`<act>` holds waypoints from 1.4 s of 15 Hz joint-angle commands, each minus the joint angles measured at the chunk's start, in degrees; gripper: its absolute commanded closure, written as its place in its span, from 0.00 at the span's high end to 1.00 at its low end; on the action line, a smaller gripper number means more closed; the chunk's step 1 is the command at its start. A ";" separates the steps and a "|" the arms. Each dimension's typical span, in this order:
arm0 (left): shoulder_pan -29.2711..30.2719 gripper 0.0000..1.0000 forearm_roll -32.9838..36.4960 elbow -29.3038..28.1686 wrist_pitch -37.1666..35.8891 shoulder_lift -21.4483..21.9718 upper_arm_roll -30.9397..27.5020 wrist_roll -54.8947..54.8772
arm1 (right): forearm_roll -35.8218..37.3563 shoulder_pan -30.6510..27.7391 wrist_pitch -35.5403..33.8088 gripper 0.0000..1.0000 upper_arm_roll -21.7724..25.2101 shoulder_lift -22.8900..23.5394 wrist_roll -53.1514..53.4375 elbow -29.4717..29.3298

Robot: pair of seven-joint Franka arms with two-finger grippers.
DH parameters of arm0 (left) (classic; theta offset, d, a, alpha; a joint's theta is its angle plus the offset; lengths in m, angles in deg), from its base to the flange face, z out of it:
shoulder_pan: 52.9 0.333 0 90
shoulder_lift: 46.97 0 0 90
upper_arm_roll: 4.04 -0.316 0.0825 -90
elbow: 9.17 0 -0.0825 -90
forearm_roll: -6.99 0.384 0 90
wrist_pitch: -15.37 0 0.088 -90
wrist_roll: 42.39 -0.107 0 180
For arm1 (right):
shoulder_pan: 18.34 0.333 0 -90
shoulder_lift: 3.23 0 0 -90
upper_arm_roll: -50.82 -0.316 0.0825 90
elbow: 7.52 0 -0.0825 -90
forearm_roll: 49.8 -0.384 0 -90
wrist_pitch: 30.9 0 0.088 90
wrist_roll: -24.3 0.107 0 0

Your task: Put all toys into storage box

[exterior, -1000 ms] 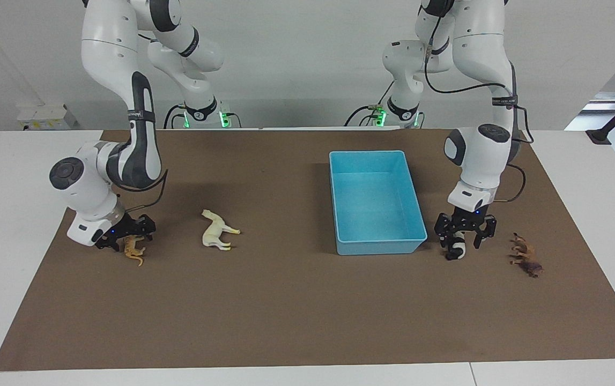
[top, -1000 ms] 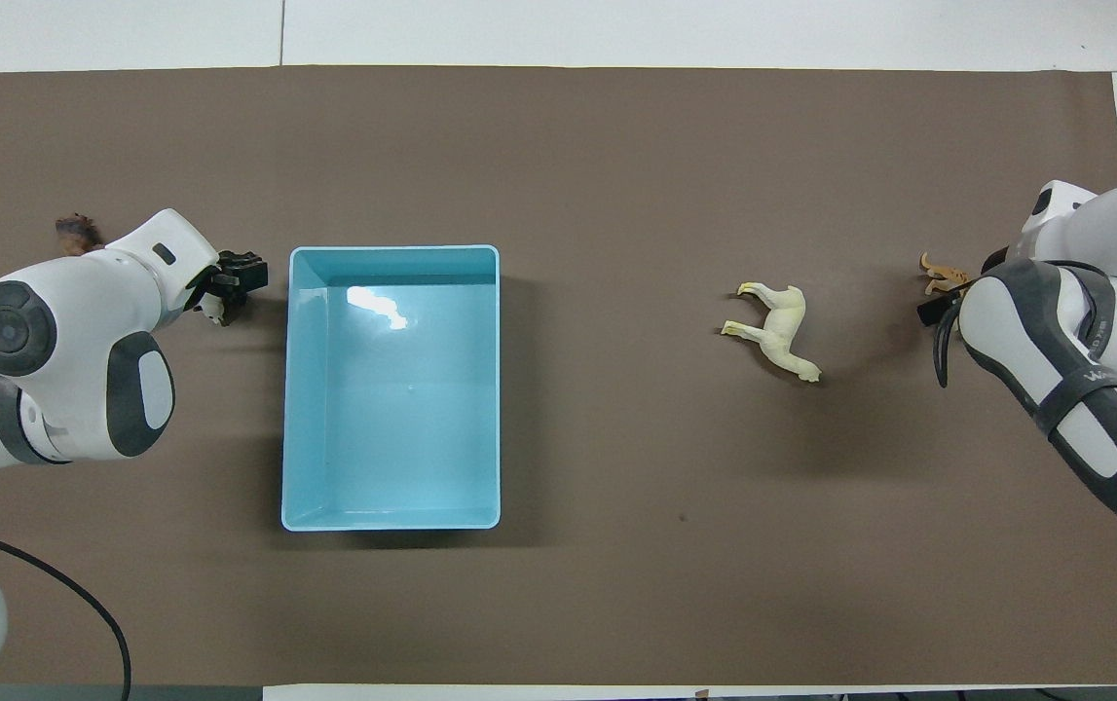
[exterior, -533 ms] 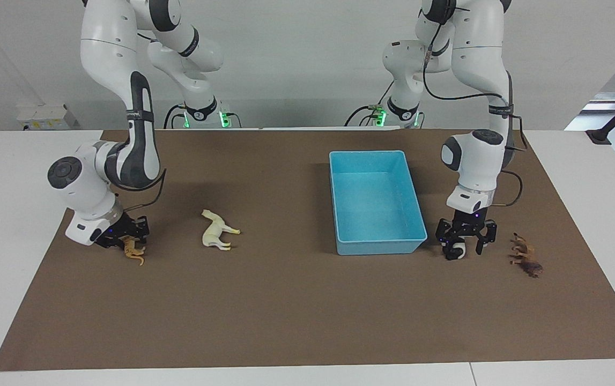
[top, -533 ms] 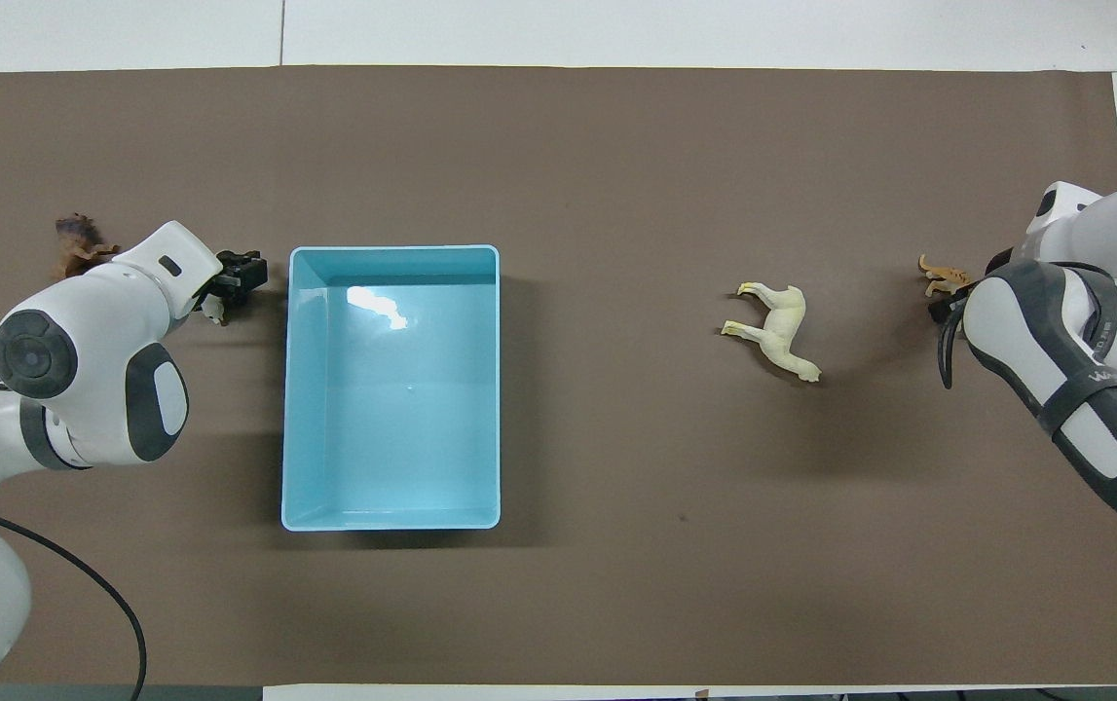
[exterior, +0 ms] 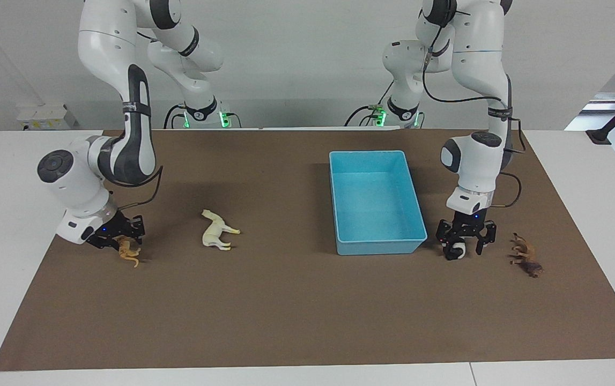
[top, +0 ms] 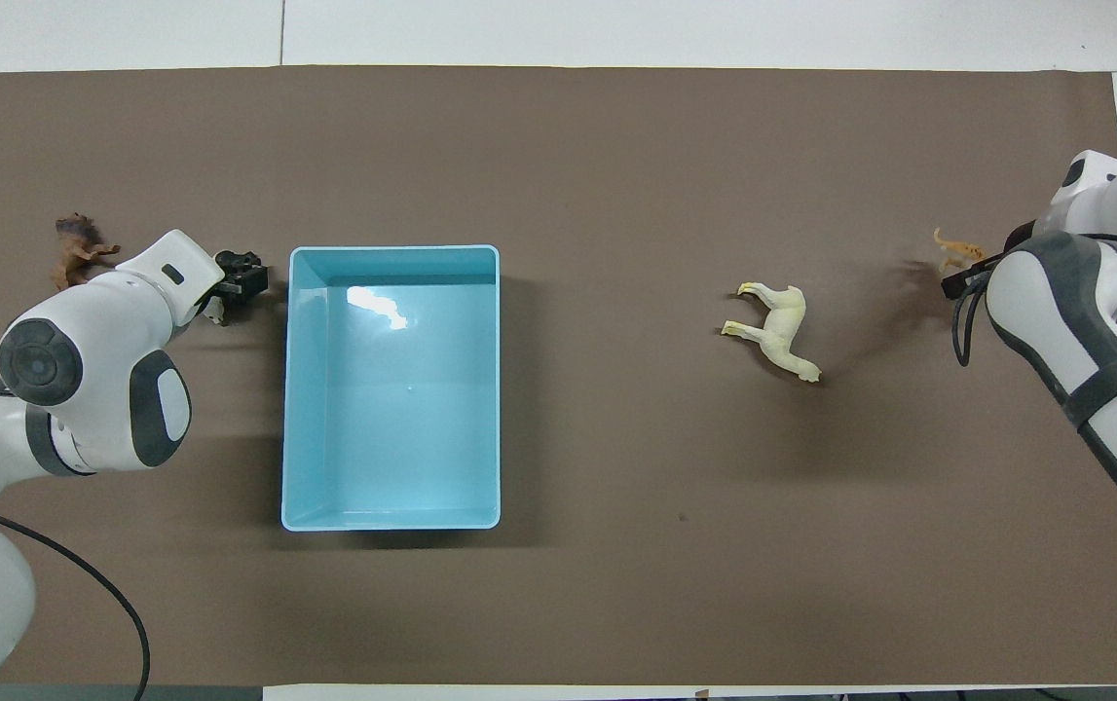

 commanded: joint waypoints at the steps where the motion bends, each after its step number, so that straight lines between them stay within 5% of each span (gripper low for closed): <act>1: -0.05 1.00 -0.45 -3.56 4.13 1.35 0.16 -0.46 | 0.02 3.60 -9.32 0.00 0.00 -1.91 8.45 -7.05; 3: -0.05 1.00 -0.45 -3.57 4.67 1.26 0.08 -0.46 | 0.55 7.55 -17.14 0.00 0.00 -1.91 18.02 -14.08; 4: -0.05 0.87 -0.45 -3.39 4.67 1.17 0.16 -0.46 | 1.16 10.18 -21.62 0.00 -0.09 -1.48 23.72 -18.55; 7: -0.05 0.23 -0.45 -3.04 4.58 1.09 0.16 1.37 | 1.78 21.33 -27.02 0.00 -0.18 2.21 46.91 -28.85; 9: -0.05 0.00 -0.45 -2.26 3.71 1.26 0.16 2.70 | 1.25 27.58 -27.11 0.00 -0.27 3.71 59.06 -32.63; 11: 0.30 0.00 -0.45 0.54 -2.41 1.87 0.16 2.61 | 1.16 34.17 -26.76 0.00 -0.18 5.55 66.28 -36.16; 16: 0.04 0.00 -0.54 20.74 -37.03 2.40 0.08 2.79 | -2.35 44.82 -16.24 0.00 -0.27 8.88 82.81 -37.75; 19: -1.36 0.00 -0.54 24.28 -44.87 3.63 0.34 6.90 | -2.35 49.92 -1.59 0.00 -0.27 15.21 93.29 -37.06; 21: -3.73 0.00 -0.37 27.79 -53.73 4.33 0.25 9.98 | -2.78 50.46 5.99 0.00 -0.27 15.32 93.48 -31.54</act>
